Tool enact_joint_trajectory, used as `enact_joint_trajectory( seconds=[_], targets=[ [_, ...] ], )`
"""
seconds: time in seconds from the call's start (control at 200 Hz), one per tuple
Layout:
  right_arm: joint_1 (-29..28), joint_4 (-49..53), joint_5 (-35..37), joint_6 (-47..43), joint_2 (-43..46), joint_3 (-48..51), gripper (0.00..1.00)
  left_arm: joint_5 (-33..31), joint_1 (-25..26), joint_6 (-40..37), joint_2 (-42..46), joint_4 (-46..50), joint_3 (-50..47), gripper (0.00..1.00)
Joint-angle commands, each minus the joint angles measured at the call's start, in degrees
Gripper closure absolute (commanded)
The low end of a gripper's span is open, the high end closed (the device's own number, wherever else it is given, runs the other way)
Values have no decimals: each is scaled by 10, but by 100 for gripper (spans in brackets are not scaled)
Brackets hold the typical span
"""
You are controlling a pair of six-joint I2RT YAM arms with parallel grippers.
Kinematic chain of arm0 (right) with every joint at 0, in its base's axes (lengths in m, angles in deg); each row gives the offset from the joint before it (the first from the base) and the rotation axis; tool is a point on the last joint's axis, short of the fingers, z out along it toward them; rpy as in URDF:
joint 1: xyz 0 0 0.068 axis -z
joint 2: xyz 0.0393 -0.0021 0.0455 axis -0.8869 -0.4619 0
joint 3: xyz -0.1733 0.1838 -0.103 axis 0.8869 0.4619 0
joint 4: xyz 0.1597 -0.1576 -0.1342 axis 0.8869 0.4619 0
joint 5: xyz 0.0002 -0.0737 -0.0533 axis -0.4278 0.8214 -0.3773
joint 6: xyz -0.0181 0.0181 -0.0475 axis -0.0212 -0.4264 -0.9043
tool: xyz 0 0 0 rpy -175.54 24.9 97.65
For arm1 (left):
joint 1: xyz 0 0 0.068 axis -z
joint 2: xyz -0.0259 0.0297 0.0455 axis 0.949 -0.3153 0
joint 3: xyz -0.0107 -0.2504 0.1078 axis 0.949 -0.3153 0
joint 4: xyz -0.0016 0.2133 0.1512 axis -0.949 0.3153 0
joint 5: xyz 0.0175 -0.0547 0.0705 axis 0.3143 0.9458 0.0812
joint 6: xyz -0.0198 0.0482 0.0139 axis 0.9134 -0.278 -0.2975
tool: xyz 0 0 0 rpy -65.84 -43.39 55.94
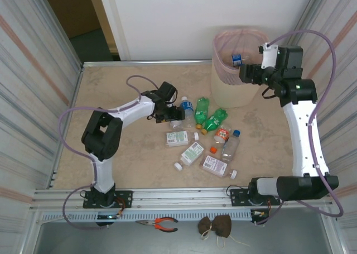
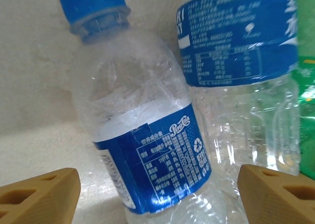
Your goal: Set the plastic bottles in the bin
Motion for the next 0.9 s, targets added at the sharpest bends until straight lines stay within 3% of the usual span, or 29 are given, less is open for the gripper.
enact_joint_trajectory(
  seconds=[0.0, 0.897],
  targets=[
    [0, -14, -1, 12, 31, 21, 26, 8, 2, 10, -17, 24, 26, 18],
    [-35, -14, 13, 28, 53, 56, 26, -15, -21, -27, -56, 35, 55, 38]
  ],
)
